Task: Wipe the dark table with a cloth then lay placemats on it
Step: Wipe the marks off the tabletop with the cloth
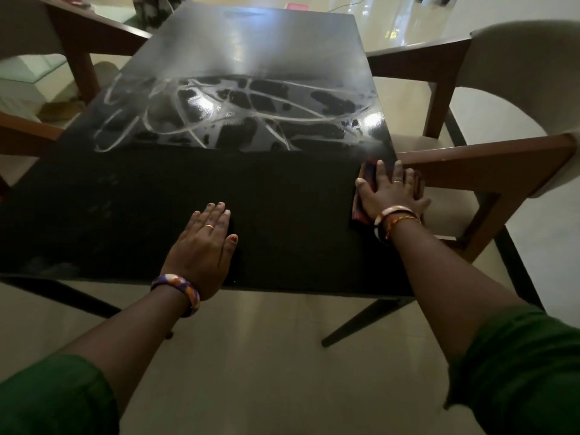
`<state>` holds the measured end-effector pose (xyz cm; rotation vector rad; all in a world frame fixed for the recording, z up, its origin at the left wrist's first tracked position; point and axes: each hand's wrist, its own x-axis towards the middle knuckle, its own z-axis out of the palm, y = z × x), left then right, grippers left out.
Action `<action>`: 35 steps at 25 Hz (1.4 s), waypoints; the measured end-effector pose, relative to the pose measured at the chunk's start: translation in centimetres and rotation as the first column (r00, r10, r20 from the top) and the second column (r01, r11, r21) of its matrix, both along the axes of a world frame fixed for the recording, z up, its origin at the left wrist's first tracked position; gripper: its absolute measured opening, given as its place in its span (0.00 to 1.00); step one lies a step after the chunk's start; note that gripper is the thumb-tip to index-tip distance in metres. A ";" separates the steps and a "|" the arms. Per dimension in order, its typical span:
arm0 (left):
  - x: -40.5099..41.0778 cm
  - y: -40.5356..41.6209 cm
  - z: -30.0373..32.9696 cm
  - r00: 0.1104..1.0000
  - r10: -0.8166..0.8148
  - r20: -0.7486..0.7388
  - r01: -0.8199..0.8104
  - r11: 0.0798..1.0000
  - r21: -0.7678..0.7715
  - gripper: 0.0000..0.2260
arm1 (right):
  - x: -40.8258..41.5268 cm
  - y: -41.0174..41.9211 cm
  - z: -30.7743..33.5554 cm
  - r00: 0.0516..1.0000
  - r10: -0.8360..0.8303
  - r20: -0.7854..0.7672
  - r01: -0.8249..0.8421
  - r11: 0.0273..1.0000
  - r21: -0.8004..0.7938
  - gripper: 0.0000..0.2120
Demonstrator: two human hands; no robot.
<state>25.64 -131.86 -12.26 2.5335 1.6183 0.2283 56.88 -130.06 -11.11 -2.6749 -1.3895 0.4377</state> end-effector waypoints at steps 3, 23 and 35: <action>-0.1 0.0 -0.2 1.000 -0.019 -0.002 0.019 0.999 0.025 0.30 | -0.1 -3.8 -0.4 0.991 -0.095 -0.094 0.101 0.993 0.059 0.31; -20.8 -1.5 -1.8 0.718 0.522 0.461 -0.531 0.838 -0.124 0.26 | -37.0 -5.3 -2.8 0.819 0.497 0.288 -0.559 0.805 0.200 0.37; -30.2 5.5 0.4 0.024 0.889 0.457 -0.485 0.410 -0.772 0.26 | -27.5 -9.5 -3.2 0.884 0.290 0.368 -0.363 0.920 0.146 0.32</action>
